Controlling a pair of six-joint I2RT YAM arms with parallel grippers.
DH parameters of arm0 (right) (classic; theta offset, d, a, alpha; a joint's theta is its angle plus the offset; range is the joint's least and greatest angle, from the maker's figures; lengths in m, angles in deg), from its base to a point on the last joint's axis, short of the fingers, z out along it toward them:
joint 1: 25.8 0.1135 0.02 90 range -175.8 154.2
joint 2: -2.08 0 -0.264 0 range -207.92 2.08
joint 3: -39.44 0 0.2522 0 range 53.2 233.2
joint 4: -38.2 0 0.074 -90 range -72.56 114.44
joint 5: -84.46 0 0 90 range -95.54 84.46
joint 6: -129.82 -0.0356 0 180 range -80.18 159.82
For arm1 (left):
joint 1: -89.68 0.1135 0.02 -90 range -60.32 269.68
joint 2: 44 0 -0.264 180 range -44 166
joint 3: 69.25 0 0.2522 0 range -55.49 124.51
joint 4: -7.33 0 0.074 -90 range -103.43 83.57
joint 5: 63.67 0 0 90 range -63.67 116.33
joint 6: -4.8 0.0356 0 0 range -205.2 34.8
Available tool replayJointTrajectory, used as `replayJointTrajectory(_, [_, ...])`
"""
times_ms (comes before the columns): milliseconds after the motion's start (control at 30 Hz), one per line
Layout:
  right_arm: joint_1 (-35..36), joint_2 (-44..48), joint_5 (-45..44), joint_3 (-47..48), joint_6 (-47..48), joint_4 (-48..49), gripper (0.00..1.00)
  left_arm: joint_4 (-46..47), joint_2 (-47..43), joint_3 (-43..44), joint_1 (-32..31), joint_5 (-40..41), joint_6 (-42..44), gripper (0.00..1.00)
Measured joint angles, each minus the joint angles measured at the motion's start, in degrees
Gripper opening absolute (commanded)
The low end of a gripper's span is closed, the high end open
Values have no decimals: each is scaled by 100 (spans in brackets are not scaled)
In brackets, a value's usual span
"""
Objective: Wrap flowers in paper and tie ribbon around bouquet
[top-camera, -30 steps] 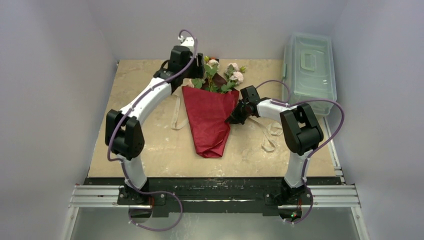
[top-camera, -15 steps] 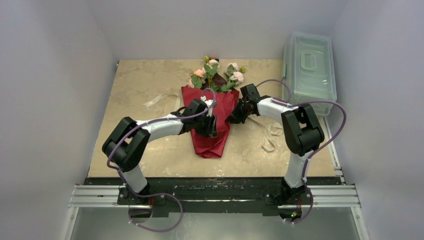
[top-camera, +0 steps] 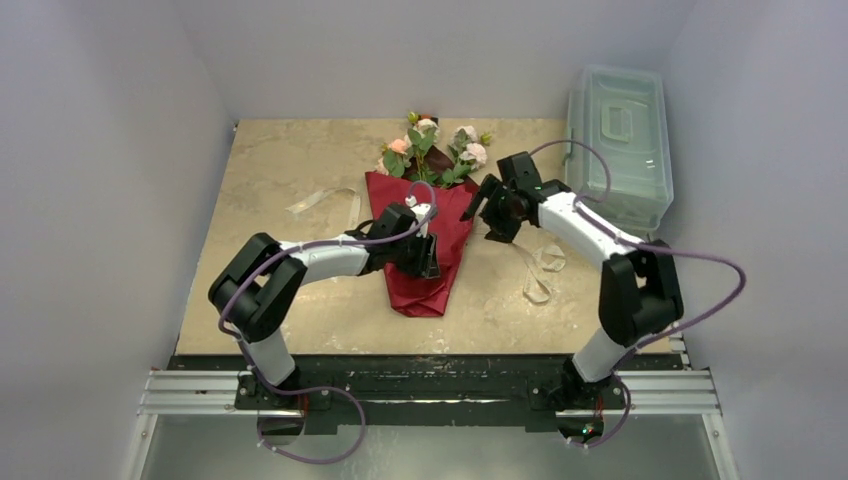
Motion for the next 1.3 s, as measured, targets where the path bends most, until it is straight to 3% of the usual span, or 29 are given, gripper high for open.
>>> replayJointTrajectory(200, [-553,1488,-1040,-520,474,-463,71,11,70,0,0,35,96,41])
replayJointTrajectory(300, [-931,1740,-1582,-813,584,-741,69,20,96,0,0,39,101,41])
replayJointTrajectory(600, [-1189,1335,-2350,-1176,625,-970,69,-44,107,2,0,57,201,40])
replayJointTrajectory(867, [-1231,693,-2380,-1185,660,-599,61,-109,107,9,0,55,302,40])
replayJointTrajectory(1100, [-1231,175,-2387,-1276,627,-457,33,-164,107,28,0,50,345,40])
replayJointTrajectory(1200, [-1228,140,-2398,-1276,616,-431,30,-166,107,26,0,46,358,39])
replayJointTrajectory(1300, [-1231,142,-2433,-1276,619,-431,15,-166,107,28,0,35,396,39])
